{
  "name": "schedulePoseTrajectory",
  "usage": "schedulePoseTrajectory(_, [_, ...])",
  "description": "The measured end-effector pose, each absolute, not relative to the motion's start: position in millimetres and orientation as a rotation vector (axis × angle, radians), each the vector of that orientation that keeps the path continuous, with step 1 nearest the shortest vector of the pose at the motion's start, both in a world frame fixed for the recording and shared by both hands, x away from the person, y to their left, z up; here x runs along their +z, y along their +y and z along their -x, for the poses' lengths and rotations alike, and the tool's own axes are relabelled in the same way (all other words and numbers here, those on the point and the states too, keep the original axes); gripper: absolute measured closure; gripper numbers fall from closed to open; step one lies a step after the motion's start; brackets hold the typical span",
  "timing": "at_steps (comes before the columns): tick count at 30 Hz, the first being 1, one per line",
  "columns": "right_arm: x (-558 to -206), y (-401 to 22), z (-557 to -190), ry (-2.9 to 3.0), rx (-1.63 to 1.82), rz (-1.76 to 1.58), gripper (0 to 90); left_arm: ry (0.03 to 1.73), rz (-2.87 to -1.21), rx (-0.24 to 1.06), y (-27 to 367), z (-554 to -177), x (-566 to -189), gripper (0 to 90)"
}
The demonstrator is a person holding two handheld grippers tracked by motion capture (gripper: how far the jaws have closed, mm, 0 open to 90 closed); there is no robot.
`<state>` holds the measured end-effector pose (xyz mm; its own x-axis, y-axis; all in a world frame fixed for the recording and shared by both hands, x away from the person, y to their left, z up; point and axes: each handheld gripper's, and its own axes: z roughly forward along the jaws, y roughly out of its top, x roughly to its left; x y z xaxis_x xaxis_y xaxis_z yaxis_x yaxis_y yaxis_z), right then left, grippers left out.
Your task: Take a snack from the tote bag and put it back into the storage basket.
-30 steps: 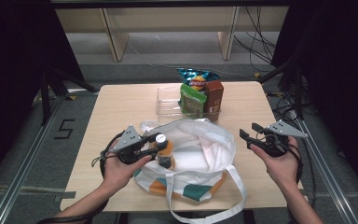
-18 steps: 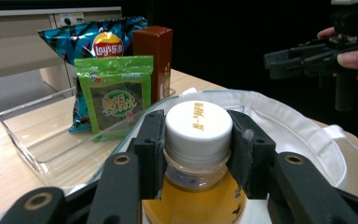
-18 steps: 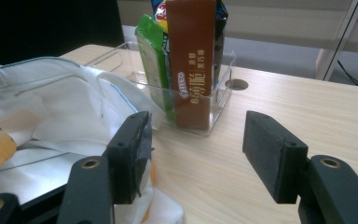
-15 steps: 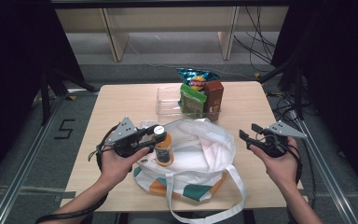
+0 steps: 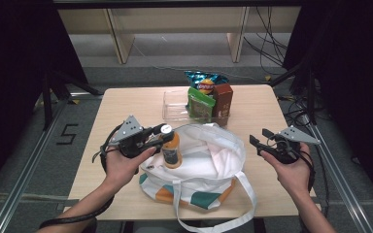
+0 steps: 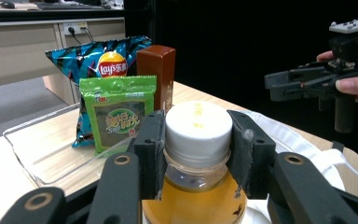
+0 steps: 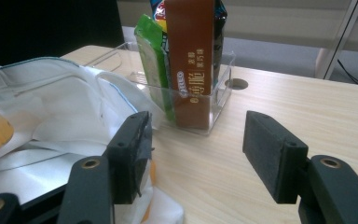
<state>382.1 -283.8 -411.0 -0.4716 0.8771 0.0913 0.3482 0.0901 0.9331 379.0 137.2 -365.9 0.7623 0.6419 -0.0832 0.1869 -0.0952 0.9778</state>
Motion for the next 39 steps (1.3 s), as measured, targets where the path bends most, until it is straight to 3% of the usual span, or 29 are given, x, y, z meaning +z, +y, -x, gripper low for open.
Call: schedulePoseTrajectory(39, [-415, -288, -383, 1.884, 1.348, -1.185, 42.1, 0.658, -1.577, 0.472, 137, -397, -328, 58.7])
